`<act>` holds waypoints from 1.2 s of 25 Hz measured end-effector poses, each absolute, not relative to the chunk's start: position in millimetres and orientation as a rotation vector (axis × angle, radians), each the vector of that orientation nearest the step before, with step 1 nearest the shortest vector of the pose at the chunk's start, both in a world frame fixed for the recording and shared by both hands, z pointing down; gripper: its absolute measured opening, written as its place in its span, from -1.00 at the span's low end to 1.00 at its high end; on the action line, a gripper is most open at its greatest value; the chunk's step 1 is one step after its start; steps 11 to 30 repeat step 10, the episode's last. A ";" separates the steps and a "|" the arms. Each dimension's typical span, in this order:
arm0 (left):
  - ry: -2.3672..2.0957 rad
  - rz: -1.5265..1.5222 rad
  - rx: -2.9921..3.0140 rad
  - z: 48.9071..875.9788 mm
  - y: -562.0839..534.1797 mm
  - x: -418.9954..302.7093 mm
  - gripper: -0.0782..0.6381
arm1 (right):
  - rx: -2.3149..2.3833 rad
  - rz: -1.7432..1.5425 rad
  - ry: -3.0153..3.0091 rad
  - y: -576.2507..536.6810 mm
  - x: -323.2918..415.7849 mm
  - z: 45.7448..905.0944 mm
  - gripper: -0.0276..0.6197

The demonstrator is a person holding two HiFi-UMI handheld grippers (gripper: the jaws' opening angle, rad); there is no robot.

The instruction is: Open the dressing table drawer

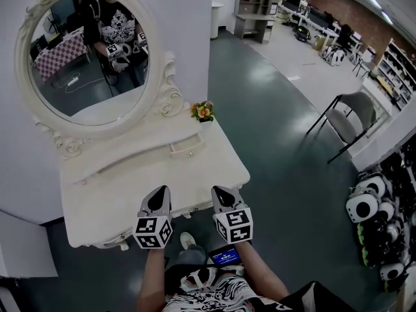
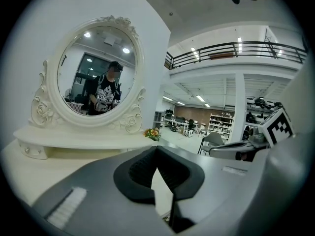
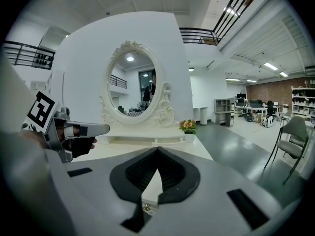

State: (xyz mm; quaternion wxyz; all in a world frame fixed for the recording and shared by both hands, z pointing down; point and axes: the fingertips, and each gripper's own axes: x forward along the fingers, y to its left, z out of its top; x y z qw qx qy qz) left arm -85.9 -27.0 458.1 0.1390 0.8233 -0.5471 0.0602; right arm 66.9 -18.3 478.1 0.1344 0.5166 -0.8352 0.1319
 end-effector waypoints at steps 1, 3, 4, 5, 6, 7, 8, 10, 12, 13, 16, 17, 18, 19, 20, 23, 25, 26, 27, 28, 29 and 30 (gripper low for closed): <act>-1.580 0.175 2.380 458.6 -26.9 -85.5 -0.78 | 1.495 0.383 -2.421 -18.8 66.5 478.6 -0.91; -1.581 0.177 2.378 458.7 -27.3 -85.3 -0.78 | 1.491 0.383 -2.421 -20.1 66.5 478.5 -0.91; -1.583 0.176 2.376 458.6 -28.0 -86.0 -0.78 | 1.490 0.383 -2.421 -21.3 66.3 478.6 -0.91; -1.585 0.175 2.374 458.6 -29.0 -87.2 -0.78 | 1.489 0.384 -2.421 -22.8 65.8 479.0 -0.91; -1.586 0.173 2.372 458.8 -30.1 -88.4 -0.78 | 1.488 0.384 -2.420 -24.2 65.2 479.7 -0.91; -1.587 0.171 2.371 459.0 -31.2 -89.4 -0.78 | 1.487 0.385 -2.420 -25.4 64.5 480.5 -0.91; -1.587 0.171 2.370 459.4 -32.1 -90.1 -0.78 | 1.486 0.386 -2.419 -26.4 63.9 481.3 -0.91; -1.586 0.172 2.370 460.1 -33.7 -91.4 -0.78 | 1.485 0.389 -2.416 -27.7 62.7 483.1 -0.91; -1.586 0.172 2.370 460.1 -33.7 -91.4 -0.78 | 1.485 0.389 -2.416 -27.7 62.7 483.1 -0.91; -1.586 0.172 2.370 460.1 -33.7 -91.4 -0.78 | 1.485 0.389 -2.416 -27.7 62.7 483.1 -0.91; -1.586 0.172 2.370 460.1 -33.7 -91.4 -0.78 | 1.485 0.389 -2.416 -27.7 62.7 483.1 -0.91; -1.586 0.172 2.370 460.1 -33.7 -91.4 -0.78 | 1.485 0.389 -2.416 -27.7 62.7 483.1 -0.91; -1.586 0.172 2.370 460.1 -33.7 -91.4 -0.78 | 1.485 0.389 -2.416 -27.7 62.7 483.1 -0.91; -1.586 0.172 2.370 460.1 -33.7 -91.4 -0.78 | 1.485 0.389 -2.416 -27.7 62.7 483.1 -0.91; -1.586 0.172 2.370 460.1 -33.7 -91.4 -0.78 | 1.485 0.389 -2.416 -27.7 62.7 483.1 -0.91; -1.586 0.172 2.370 460.1 -33.7 -91.4 -0.78 | 1.485 0.389 -2.416 -27.7 62.7 483.1 -0.91; -1.586 0.172 2.370 460.1 -33.7 -91.4 -0.78 | 1.485 0.389 -2.416 -27.7 62.7 483.1 -0.91; -1.586 0.172 2.370 460.1 -33.7 -91.4 -0.78 | 1.485 0.389 -2.416 -27.7 62.7 483.1 -0.91; -1.586 0.172 2.370 460.1 -33.7 -91.4 -0.78 | 1.485 0.389 -2.416 -27.7 62.7 483.1 -0.91; -1.586 0.172 2.370 460.1 -33.7 -91.4 -0.78 | 1.485 0.389 -2.416 -27.7 62.7 483.1 -0.91; -1.586 0.172 2.370 460.1 -33.7 -91.4 -0.78 | 1.485 0.389 -2.416 -27.7 62.7 483.1 -0.91; -1.586 0.172 2.370 460.1 -33.7 -91.4 -0.78 | 1.485 0.389 -2.416 -27.7 62.7 483.1 -0.91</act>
